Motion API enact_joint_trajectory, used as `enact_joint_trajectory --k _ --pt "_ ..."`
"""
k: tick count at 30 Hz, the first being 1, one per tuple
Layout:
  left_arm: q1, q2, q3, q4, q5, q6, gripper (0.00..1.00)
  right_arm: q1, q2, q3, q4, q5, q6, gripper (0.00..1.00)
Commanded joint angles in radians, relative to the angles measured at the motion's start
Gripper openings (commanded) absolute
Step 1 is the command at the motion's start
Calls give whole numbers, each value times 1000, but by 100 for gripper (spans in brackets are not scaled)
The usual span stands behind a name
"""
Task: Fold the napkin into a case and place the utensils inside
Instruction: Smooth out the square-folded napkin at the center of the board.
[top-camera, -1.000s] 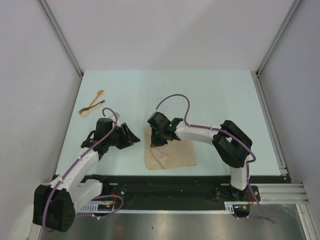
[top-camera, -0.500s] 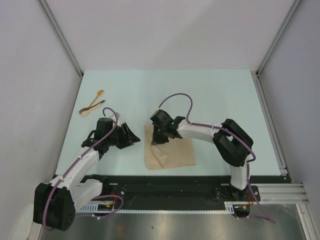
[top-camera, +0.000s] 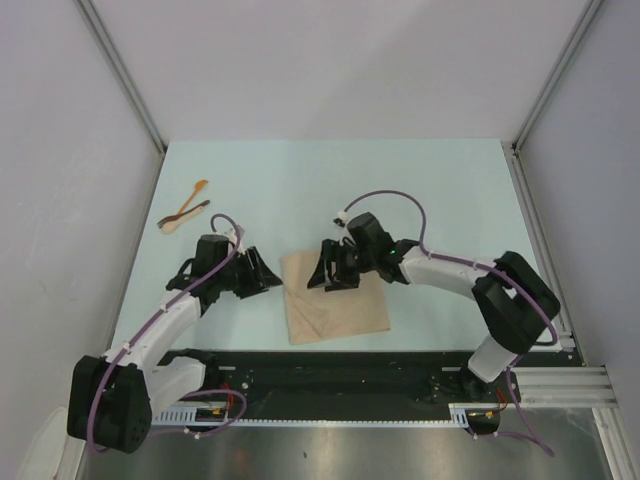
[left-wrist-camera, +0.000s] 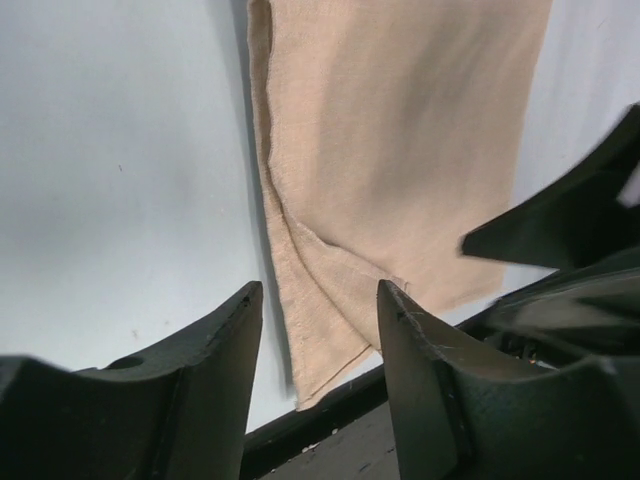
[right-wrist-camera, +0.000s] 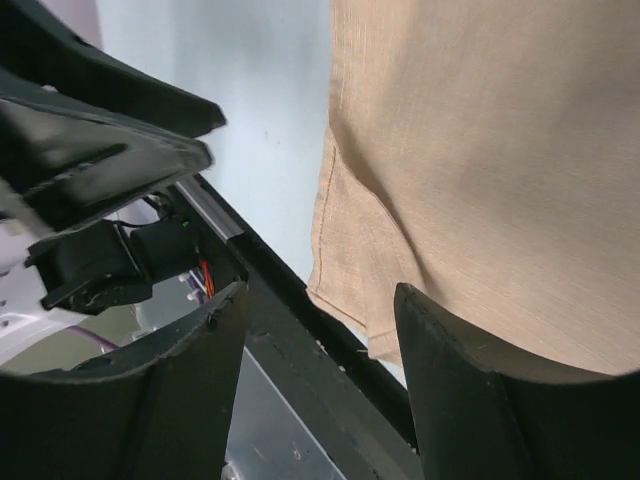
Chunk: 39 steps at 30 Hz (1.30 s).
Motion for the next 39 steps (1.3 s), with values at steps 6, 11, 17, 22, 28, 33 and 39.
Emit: enact_joint_trajectory --k 6,11,17,22,28,33,39 --pt "-87 104 67 30 -114 24 59 -46 -185 -148 59 -52 -127 63" --pt "-79 282 197 30 -140 26 58 -24 -175 -262 185 -46 -74 58" --pt "-52 443 268 42 -153 24 52 -1 -178 -346 290 -60 -37 57" --pt "-49 530 306 92 -131 22 42 25 -163 -389 377 -75 5 52" --pt "-50 580 337 151 -104 1 33 51 -117 -408 458 -93 43 50" --pt "-67 604 339 168 -97 -7 27 75 -63 -398 529 -103 69 48" --pt "-96 636 347 187 -105 -16 25 123 3 -313 537 -110 88 45"
